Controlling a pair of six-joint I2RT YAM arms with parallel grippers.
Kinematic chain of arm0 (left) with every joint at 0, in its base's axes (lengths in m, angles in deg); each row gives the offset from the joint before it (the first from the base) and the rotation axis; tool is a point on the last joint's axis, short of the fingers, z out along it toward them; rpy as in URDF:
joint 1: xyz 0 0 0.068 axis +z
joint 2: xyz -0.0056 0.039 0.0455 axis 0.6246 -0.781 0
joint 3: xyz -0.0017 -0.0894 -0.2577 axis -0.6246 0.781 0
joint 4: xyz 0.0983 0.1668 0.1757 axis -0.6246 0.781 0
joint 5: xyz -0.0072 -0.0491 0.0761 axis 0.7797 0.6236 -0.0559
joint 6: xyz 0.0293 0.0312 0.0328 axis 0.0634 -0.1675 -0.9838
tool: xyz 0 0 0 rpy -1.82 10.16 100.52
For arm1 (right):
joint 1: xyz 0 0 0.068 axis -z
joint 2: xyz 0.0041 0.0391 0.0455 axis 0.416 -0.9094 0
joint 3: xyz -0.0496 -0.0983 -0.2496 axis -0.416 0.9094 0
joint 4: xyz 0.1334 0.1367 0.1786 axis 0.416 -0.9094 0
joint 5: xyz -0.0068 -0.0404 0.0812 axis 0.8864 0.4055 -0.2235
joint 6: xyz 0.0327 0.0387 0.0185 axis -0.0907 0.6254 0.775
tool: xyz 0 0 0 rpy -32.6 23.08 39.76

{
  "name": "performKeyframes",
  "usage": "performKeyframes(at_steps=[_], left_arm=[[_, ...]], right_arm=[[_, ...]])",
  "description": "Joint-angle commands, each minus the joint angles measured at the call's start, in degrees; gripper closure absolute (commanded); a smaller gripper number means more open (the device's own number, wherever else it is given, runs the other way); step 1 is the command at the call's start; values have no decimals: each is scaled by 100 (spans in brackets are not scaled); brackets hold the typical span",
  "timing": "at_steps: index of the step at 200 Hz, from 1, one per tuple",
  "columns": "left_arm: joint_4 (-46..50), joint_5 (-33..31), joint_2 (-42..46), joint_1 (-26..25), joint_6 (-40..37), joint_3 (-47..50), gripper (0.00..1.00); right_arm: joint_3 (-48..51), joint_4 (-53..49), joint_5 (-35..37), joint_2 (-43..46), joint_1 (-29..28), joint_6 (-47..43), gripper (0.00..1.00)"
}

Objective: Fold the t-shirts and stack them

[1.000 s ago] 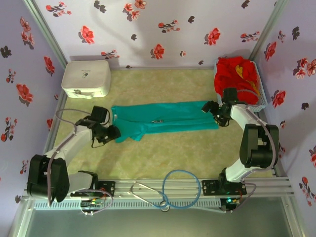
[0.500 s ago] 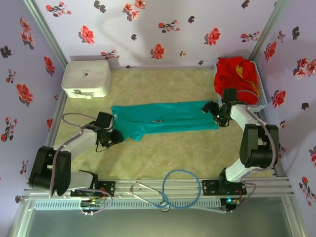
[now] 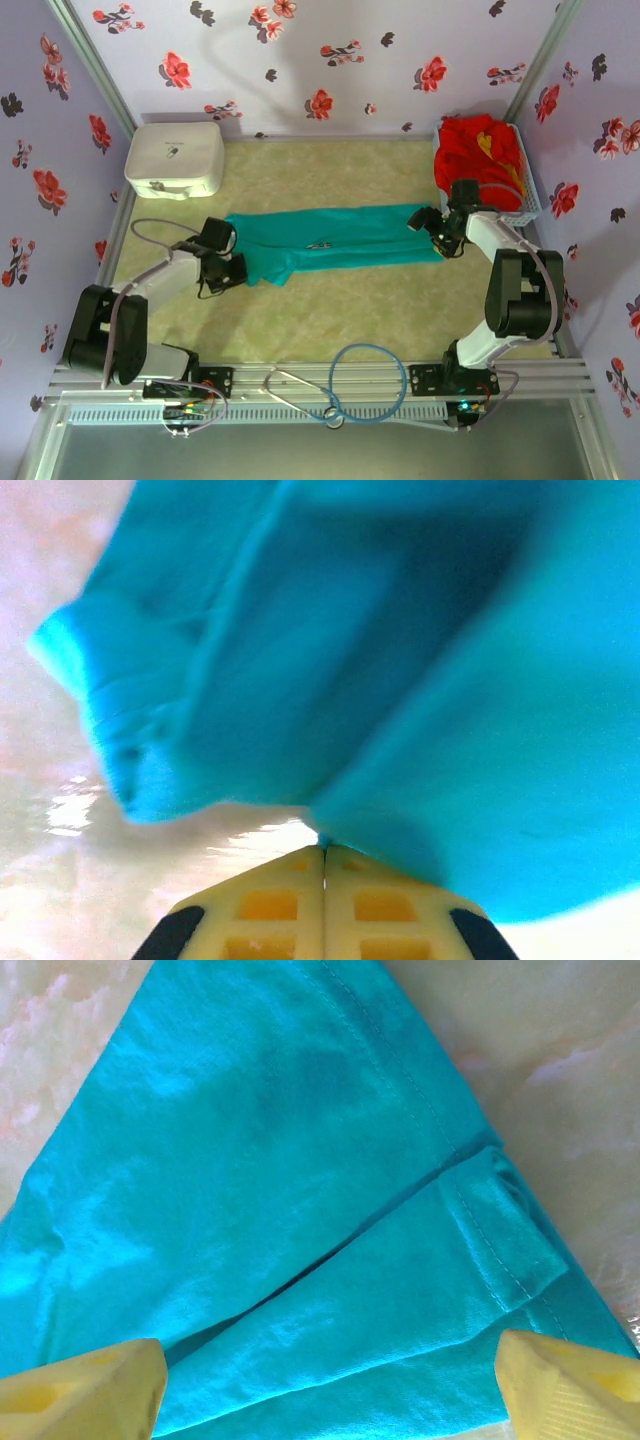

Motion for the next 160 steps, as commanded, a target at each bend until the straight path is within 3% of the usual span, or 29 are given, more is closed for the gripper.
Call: performKeyframes(at_steps=[1,78,160], left_arm=[[341,268,209,-38,201,-549,100],[981,754,-322,210,418,-1966,100],[472,1372,-942,577,577,-2570,100]], right_arm=[[39,-7,-17,-39,-24,-41,14],[-15,-36,-26,-14,-24,-53,15],[-32,-66,22,45,-24,-76,16]])
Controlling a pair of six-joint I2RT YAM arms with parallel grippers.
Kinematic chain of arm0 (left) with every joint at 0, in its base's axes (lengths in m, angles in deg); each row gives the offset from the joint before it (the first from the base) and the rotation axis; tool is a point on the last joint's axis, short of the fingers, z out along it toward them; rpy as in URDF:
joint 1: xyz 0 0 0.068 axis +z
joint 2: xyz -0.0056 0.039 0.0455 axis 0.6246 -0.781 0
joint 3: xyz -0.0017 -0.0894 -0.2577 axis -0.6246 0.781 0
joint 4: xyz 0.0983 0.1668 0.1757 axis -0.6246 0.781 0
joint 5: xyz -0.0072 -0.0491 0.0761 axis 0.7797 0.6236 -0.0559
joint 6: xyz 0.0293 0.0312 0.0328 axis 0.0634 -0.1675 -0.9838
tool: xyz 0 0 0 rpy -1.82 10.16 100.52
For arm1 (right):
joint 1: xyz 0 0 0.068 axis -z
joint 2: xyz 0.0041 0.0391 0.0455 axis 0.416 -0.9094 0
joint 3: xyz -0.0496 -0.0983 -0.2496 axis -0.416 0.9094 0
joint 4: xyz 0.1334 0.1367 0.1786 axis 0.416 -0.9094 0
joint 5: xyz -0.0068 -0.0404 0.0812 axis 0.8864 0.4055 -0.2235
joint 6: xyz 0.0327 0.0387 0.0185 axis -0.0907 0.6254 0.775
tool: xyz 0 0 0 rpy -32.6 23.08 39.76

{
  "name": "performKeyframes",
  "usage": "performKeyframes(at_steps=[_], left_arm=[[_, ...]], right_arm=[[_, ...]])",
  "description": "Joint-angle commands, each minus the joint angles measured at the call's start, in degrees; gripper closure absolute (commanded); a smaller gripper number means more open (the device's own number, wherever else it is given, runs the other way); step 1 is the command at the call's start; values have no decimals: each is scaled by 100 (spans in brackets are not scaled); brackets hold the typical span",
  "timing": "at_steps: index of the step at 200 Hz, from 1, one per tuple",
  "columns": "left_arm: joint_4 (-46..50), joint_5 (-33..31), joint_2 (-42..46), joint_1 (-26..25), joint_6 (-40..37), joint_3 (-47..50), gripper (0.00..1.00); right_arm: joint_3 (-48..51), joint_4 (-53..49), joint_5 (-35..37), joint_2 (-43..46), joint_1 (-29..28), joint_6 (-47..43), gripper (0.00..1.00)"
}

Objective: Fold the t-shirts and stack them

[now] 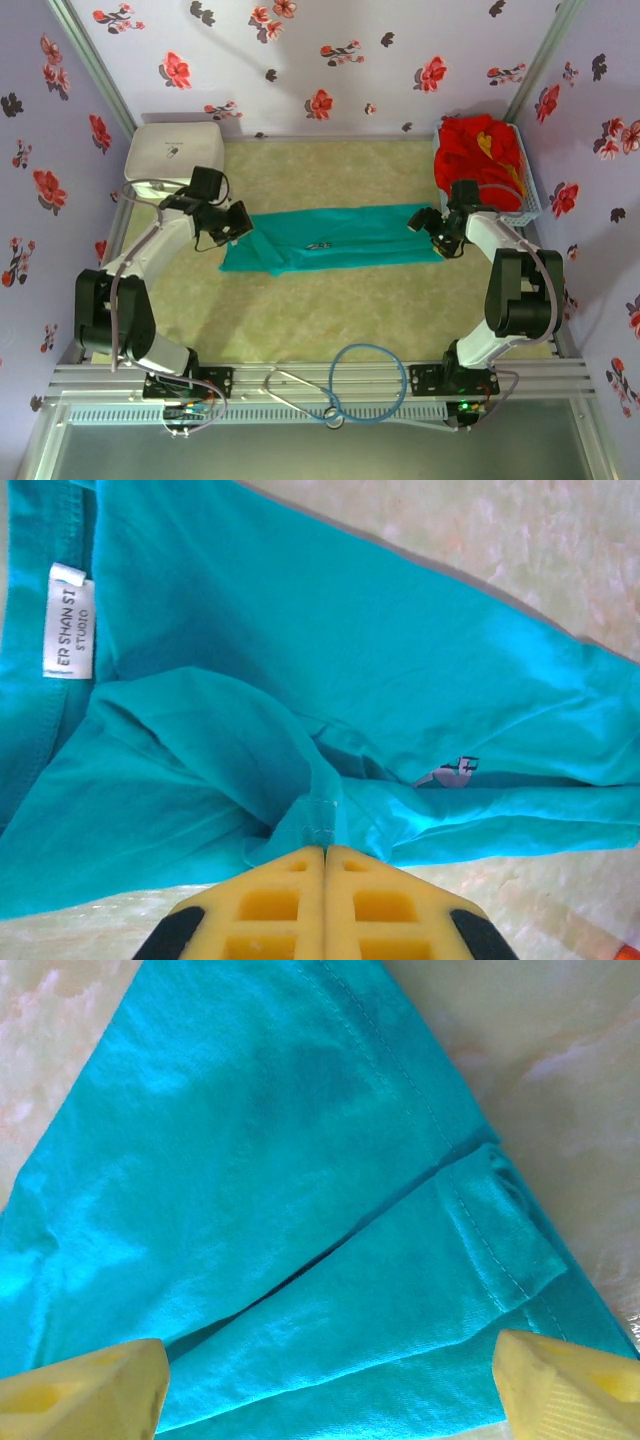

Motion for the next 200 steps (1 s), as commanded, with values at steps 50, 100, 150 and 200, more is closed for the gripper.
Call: performKeyframes(at_steps=[50,100,150,200], left_arm=[[-862,527,-676,123,707,-574,100],[-1447,557,-1486,158,1136,-1021,100],[-1679,619,-2198,257,1284,-1283,71],[-1427,592,-1703,275,998,-741,54]], right_arm=[[-35,-55,0,17,-24,-51,16],[24,2,-48,-19,-24,-45,16],[16,-7,-85,1,-24,-67,16],[45,19,-176,34,-24,-75,16]])
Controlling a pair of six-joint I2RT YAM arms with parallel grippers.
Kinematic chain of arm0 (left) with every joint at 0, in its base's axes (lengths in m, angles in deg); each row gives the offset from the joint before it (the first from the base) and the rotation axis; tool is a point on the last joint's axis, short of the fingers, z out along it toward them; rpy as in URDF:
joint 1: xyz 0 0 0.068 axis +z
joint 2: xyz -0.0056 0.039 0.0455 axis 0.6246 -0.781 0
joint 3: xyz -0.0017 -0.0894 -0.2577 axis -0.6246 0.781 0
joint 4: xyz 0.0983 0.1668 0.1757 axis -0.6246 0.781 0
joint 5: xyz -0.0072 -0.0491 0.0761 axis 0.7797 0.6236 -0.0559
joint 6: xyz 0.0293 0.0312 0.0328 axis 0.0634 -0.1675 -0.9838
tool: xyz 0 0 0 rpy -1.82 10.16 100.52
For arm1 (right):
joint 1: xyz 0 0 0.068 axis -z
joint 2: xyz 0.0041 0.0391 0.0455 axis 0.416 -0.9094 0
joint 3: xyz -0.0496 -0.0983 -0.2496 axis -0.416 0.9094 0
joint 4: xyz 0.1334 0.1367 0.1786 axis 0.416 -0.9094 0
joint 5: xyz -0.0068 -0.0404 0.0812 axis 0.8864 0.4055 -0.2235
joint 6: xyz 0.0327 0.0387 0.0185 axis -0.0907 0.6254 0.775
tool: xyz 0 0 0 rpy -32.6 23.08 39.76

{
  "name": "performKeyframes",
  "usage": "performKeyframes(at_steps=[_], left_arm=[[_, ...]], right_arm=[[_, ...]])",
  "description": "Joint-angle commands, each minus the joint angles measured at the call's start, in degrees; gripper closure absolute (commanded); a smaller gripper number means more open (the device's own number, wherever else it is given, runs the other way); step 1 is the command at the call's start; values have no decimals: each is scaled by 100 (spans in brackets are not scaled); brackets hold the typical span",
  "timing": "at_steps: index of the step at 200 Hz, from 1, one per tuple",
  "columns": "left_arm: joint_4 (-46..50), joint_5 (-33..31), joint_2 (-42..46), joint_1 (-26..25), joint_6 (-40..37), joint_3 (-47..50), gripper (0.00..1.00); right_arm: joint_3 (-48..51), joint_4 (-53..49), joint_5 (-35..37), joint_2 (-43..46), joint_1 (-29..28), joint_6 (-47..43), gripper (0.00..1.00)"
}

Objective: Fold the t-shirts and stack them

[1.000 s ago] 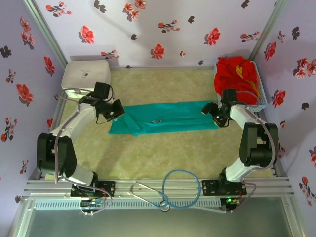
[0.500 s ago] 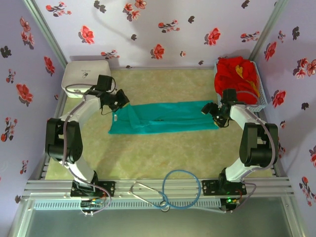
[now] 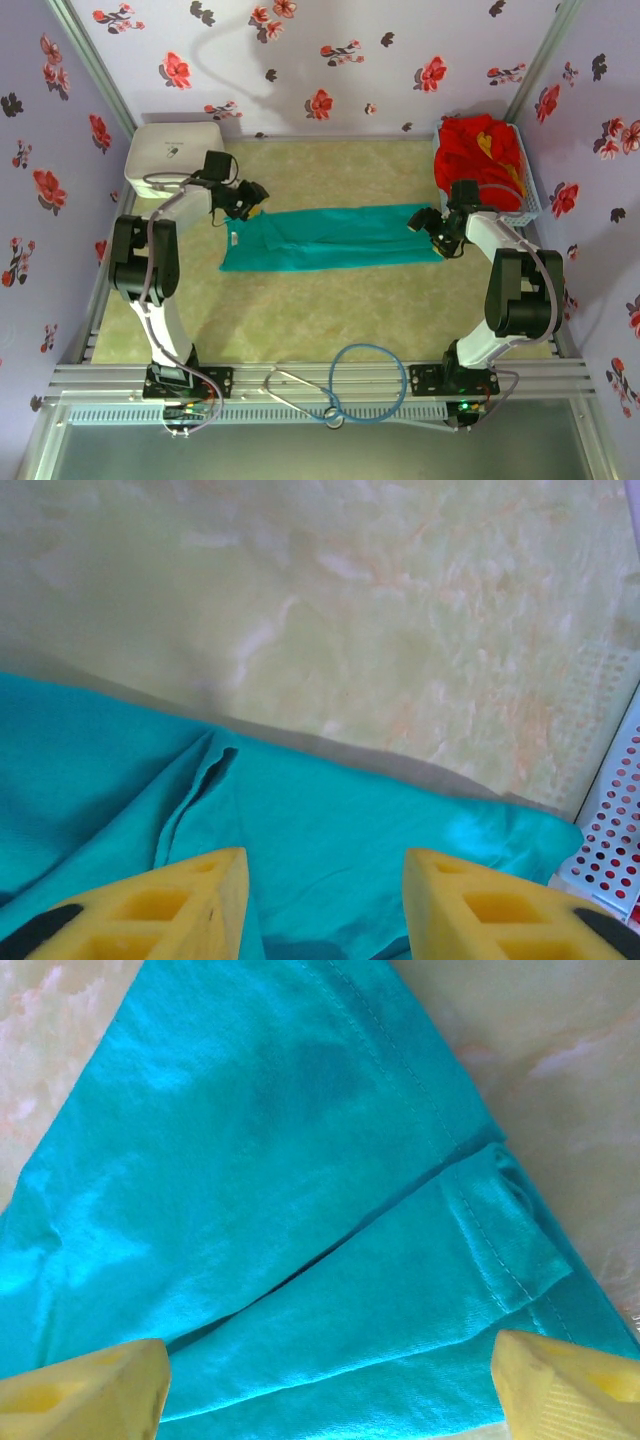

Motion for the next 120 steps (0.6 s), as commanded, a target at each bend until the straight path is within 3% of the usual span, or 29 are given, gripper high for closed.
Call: performKeyframes(at_steps=[1,72,120], left_arm=[[143,66,448,33,-187,355,54],[-332,-226,1952,-503,367,2265,52],[-1268,-389,1934,-791,947,2835,49]], right_arm=[[41,17,-141,31,-24,-74,16],[51,79,-174,-10,-38,-13,16],[75,97,-202,-34,-60,6,16]])
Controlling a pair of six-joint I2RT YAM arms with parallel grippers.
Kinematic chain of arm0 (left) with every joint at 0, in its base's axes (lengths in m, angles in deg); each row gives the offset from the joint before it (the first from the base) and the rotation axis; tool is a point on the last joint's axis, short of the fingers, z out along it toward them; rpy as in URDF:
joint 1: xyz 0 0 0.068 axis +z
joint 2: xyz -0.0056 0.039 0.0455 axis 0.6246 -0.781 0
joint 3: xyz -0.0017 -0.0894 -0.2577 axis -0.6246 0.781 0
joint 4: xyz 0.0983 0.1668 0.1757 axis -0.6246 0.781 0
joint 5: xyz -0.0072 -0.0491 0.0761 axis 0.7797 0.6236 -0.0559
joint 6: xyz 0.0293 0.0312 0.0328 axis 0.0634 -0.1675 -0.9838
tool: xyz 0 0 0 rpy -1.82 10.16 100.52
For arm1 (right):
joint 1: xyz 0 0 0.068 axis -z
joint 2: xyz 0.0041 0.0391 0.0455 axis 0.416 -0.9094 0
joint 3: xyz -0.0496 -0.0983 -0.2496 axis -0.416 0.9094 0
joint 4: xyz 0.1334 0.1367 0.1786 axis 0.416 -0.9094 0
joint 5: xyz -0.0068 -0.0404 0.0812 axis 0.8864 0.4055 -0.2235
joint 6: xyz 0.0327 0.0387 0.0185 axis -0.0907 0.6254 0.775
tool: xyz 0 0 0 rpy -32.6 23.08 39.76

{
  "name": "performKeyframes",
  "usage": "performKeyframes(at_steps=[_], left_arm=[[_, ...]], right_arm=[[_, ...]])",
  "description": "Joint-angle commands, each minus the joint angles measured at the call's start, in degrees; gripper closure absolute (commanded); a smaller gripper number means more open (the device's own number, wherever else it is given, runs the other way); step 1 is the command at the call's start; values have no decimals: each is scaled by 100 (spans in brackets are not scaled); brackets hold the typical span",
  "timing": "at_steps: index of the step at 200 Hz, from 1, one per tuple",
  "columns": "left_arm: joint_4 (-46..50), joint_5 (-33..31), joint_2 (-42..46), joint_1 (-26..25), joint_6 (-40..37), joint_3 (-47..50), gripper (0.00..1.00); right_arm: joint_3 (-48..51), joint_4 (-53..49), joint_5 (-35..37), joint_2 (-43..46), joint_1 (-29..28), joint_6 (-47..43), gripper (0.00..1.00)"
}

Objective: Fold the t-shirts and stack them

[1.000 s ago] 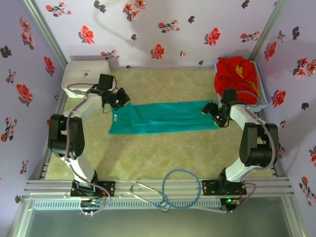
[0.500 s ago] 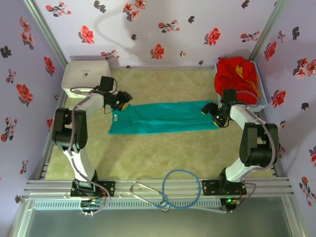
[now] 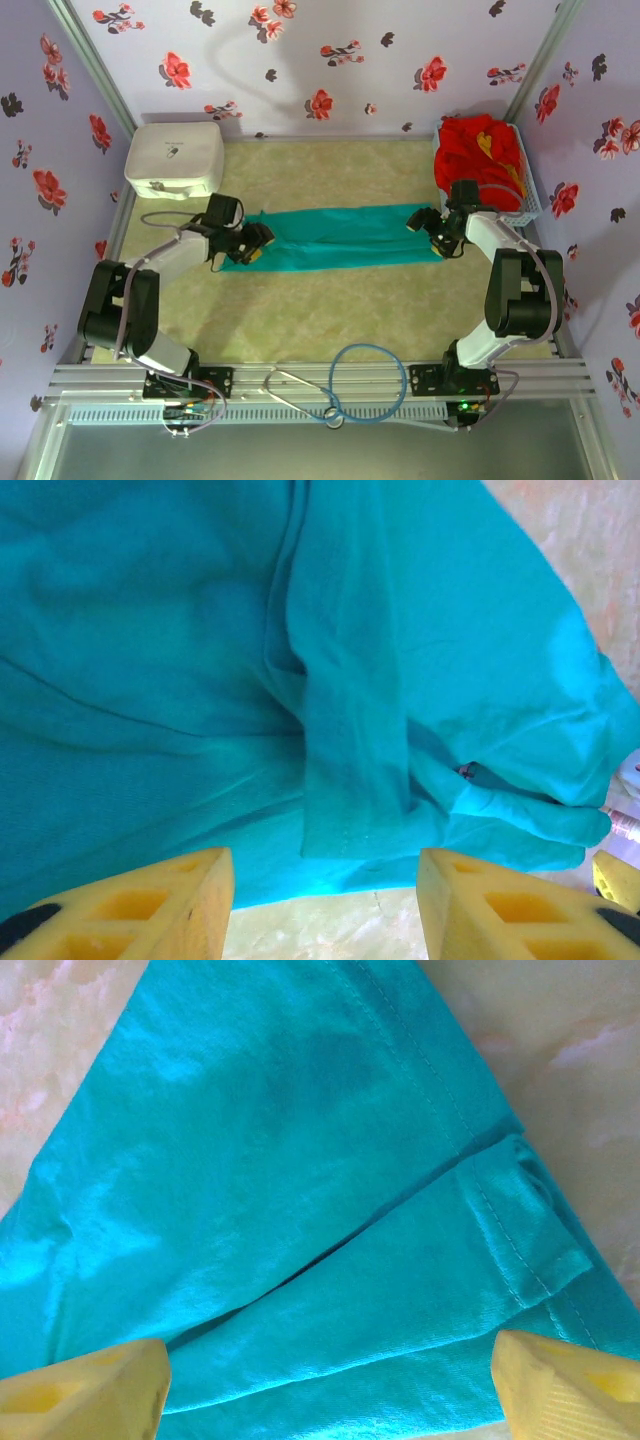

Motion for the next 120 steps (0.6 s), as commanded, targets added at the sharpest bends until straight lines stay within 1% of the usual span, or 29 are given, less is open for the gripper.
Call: performKeyframes(at_steps=[1,17,39,56,68,78,106,120], left_arm=[[-704,-169,-97,-72,403,140,49],[-967,-98,-316,-103,526,134,49],[-1223,12,-639,-147,631,62,54],[-1446,51,-795,-167,731,29,64],[-1471,50,-843,-191,735,-84,74],[-1354,36,-851,-211,667,-241,81],[-636,-171,-910,-278,284,-883,86],[-323,-228,-1031,-328,96,-1210,91]], right_arm=[[72,92,-77,-23,-49,4,16],[78,83,-75,5,-49,-1,16],[63,74,-59,35,-54,10,16],[70,92,-66,25,-53,6,16],[71,92,-64,20,-57,17,16],[76,92,-74,9,-62,13,16],[72,94,-77,7,-57,12,16],[72,107,-86,10,-58,15,16]])
